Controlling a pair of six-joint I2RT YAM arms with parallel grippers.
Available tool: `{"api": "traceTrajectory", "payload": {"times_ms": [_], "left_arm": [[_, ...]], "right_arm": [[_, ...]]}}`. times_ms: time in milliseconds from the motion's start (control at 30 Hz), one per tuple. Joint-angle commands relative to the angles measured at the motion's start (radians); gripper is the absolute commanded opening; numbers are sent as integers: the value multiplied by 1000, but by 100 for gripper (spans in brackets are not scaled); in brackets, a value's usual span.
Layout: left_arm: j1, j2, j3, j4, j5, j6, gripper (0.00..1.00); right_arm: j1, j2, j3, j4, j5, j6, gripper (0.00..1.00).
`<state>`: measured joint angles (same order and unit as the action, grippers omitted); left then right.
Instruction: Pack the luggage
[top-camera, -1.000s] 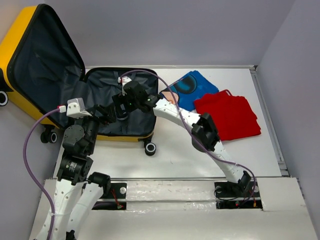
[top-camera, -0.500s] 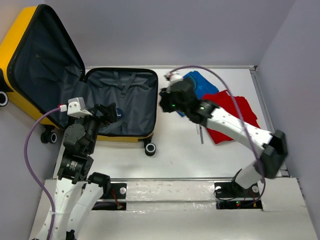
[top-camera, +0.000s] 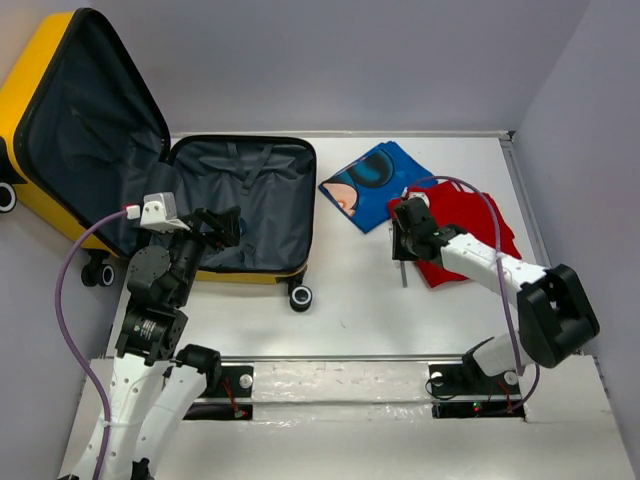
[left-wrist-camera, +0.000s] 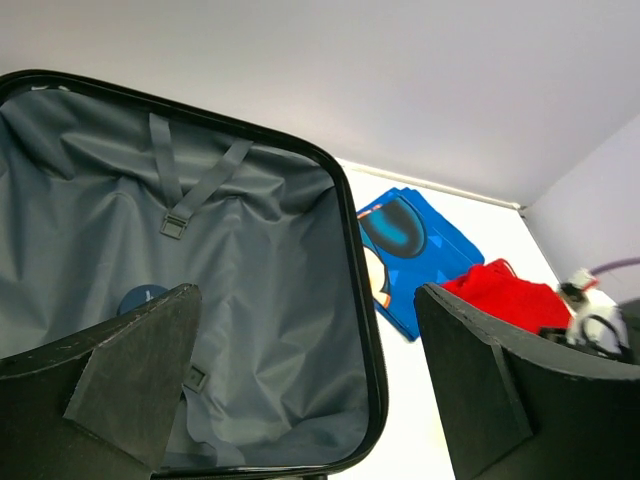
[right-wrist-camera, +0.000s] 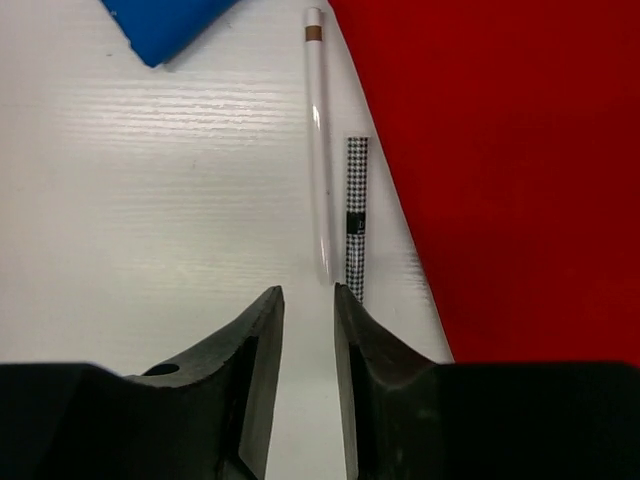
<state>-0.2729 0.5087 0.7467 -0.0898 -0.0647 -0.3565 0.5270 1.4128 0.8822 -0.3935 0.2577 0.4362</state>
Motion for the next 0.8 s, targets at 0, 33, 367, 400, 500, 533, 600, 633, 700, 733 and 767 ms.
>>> {"api": "traceTrajectory", "payload": {"times_ms": [0, 33, 367, 400, 500, 533, 600, 633, 700, 733, 767], "left_arm": [[6, 8, 13, 70, 39, 14, 99], [6, 8, 13, 70, 40, 16, 99], [6, 11, 13, 71, 60, 17, 99], [6, 13, 13, 71, 60, 17, 99], [6, 11, 13, 73, 60, 17, 99], [6, 13, 13, 73, 60, 17, 99], [6, 11, 13, 73, 60, 17, 99], [6, 11, 13, 73, 60, 17, 99], [6, 11, 13, 73, 60, 17, 99], [6, 11, 13, 73, 60, 17, 99], [6, 11, 13, 73, 60, 17, 99]], "right_arm": [[-18, 103, 87, 41, -8, -45, 35], [-27, 136, 101, 42, 0, -51, 35], [-39, 290, 202, 47, 5, -102, 36], [-39, 301, 205, 47, 6, -103, 36], [-39, 317, 218, 47, -2, -108, 36], [-39, 328, 219, 47, 0, -108, 36], [-39, 339, 222, 48, -1, -108, 35], [-39, 348, 224, 47, 0, -109, 35], [-39, 357, 228, 48, -3, -109, 35], [-39, 360, 230, 47, -6, -109, 33], [-39, 365, 231, 48, -14, -109, 30]]}}
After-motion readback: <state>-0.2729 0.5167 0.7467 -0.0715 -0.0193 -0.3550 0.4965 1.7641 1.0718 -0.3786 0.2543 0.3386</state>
